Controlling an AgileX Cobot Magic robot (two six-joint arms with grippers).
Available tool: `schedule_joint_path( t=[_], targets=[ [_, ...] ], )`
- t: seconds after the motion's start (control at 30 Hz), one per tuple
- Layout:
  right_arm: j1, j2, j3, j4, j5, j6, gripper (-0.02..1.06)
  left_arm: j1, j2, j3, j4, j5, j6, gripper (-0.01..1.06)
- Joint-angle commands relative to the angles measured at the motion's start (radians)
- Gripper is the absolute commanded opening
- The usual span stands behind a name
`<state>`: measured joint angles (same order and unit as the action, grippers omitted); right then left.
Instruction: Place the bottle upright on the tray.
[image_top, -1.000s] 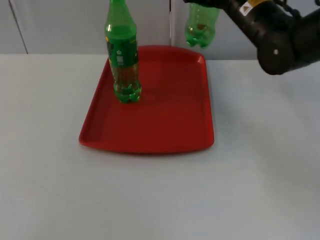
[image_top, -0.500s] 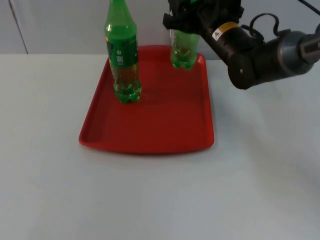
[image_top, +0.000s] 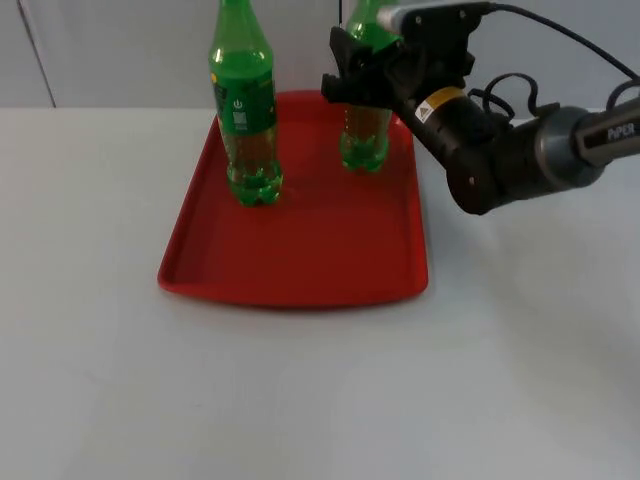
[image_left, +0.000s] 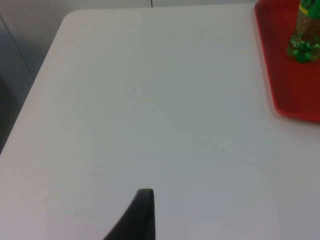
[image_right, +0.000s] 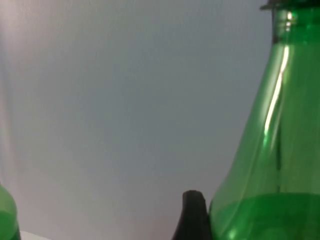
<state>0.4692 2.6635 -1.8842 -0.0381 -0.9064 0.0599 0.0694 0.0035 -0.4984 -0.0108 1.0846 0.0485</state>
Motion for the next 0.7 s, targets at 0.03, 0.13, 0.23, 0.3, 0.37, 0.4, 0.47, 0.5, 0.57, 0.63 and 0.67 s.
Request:
schedule_joint_path(
  t=[0.03, 0.13, 0.23, 0.3, 0.37, 0.4, 0.47, 0.5, 0.57, 0.63, 0.67],
  targets=[
    [-0.005, 0.008, -0.008, -0.012, -0.055, -0.003, 0.0, 0.001, -0.003, 0.004, 0.002, -0.011, -0.001, 1.05],
    [-0.005, 0.02, -0.008, -0.012, -0.063, -0.003, 0.0, 0.001, -0.003, 0.004, 0.002, -0.011, -0.001, 1.05],
    [-0.005, 0.024, -0.008, -0.012, -0.054, -0.003, 0.0, 0.001, -0.003, 0.004, 0.002, -0.011, -0.001, 1.05],
    [-0.005, 0.024, -0.008, -0.012, -0.054, -0.003, 0.0, 0.001, -0.003, 0.004, 0.002, -0.011, -0.001, 1.05],
    [-0.005, 0.024, -0.008, -0.012, -0.054, -0.003, 0.0, 0.001, -0.003, 0.004, 0.002, -0.011, -0.001, 1.05],
    [-0.005, 0.024, -0.008, -0.012, -0.054, -0.003, 0.0, 0.001, -0.003, 0.004, 0.002, -0.011, -0.001, 1.05],
    [-0.005, 0.024, -0.008, -0.012, -0.054, -0.003, 0.0, 0.001, -0.003, 0.004, 0.002, -0.011, -0.001, 1.05],
    [-0.005, 0.024, -0.008, -0.012, -0.054, -0.003, 0.0, 0.001, -0.003, 0.004, 0.002, -0.011, -0.001, 1.05],
    [-0.005, 0.024, -0.008, -0.012, -0.054, -0.003, 0.0, 0.001, -0.003, 0.004, 0.002, -0.011, -0.001, 1.05],
    [-0.005, 0.024, -0.008, -0.012, -0.054, -0.003, 0.01, 0.001, -0.003, 0.004, 0.002, -0.011, -0.001, 1.05],
    [-0.005, 0.024, -0.008, -0.012, -0.054, -0.003, 0.03, 0.001, -0.003, 0.004, 0.002, -0.011, -0.001, 1.05]
  ],
)
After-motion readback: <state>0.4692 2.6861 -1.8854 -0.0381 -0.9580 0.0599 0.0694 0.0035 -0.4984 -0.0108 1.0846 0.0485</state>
